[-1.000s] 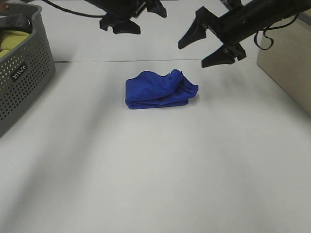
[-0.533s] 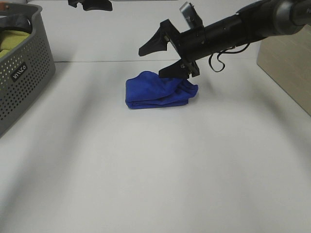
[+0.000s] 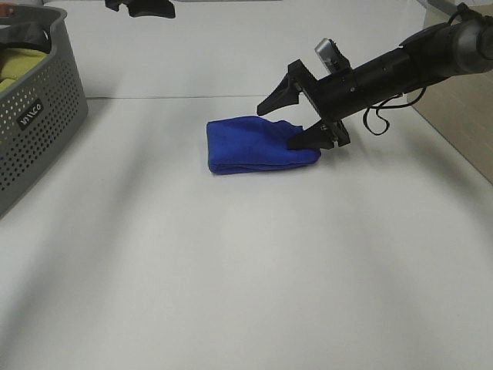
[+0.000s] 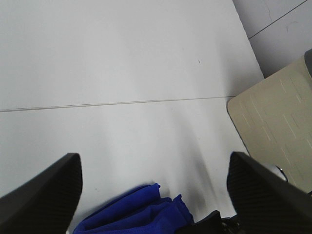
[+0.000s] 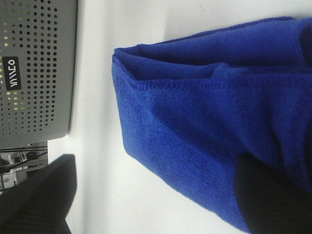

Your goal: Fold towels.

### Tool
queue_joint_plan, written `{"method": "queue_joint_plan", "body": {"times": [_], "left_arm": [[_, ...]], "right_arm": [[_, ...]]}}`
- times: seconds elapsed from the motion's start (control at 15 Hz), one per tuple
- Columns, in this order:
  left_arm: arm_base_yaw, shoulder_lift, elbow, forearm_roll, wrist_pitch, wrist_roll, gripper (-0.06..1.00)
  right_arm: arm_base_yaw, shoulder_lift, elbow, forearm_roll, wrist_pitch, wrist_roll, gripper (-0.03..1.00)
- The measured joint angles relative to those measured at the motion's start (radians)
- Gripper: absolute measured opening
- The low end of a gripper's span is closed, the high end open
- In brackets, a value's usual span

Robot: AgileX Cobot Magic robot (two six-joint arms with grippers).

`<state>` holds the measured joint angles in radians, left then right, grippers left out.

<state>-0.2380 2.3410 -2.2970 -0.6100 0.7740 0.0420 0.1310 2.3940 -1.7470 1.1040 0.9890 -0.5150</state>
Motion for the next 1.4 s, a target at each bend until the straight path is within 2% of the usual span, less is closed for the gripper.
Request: {"method": "queue_joint_plan", "body": {"times": [0.4,0.73,0.87,1.0,1.13,1.4], "left_arm": [[0.000,0.000,0.000,0.039,0.044,0.002,0.77],[0.000,-0.003,0.000,0.057,0.137,0.002,0.77],[0.001,-0.035,0.000,0.126,0.206,0.018,0.77],[0.001,-0.095,0.001,0.237,0.312,0.021,0.77],[0.001,-0.156,0.000,0.343,0.421,-0.003,0.77],[0.001,-0.328,0.076,0.429,0.437,-0.024,0.77]], "right_arm": [[-0.021,-0.037,-0.001,-0.030,-0.024,0.007,0.82],[-0.033,-0.036,-0.005,-0.199,-0.025,0.096,0.82],[-0.043,-0.071,-0.004,-0.247,-0.013,0.114,0.82],[-0.049,-0.167,-0.004,-0.322,0.007,0.153,0.82],[-0.044,-0.270,-0.005,-0.419,0.067,0.224,0.82],[-0.020,-0.438,-0.005,-0.582,0.198,0.324,0.82]]}}
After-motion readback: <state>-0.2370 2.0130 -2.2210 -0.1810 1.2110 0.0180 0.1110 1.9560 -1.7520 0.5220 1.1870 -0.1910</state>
